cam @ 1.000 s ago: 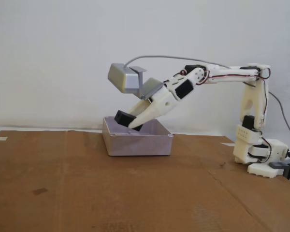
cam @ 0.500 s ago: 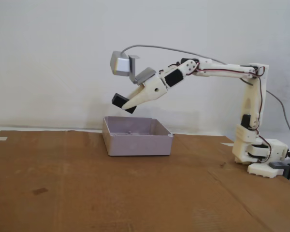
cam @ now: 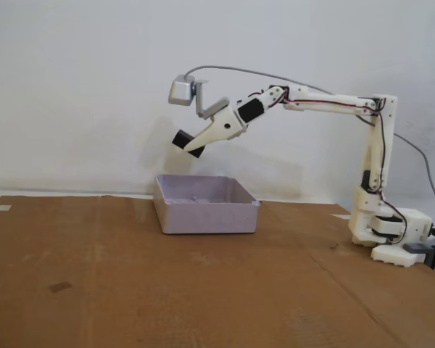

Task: Grasp a block and put it in the box.

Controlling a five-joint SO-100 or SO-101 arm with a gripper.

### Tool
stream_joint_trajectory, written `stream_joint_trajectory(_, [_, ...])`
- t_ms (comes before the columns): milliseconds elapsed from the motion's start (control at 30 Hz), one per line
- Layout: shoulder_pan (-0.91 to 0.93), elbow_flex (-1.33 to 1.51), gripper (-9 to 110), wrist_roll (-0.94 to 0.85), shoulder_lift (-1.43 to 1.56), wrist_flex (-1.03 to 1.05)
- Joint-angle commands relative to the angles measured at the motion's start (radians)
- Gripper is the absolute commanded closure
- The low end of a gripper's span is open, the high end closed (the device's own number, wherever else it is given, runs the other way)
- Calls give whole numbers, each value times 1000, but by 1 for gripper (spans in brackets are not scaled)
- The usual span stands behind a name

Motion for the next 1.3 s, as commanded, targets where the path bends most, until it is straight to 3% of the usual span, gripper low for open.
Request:
stream_joint_trajectory(0, [44,-64,102,-14,161,-8])
stream_joint_trajectory(367, [150,12,102,-14,155,-15])
stream_joint_trajectory(933, [150,222,102,-14,147,-20])
stream_joint_trajectory(1267, [143,181,102,-14,43,-20])
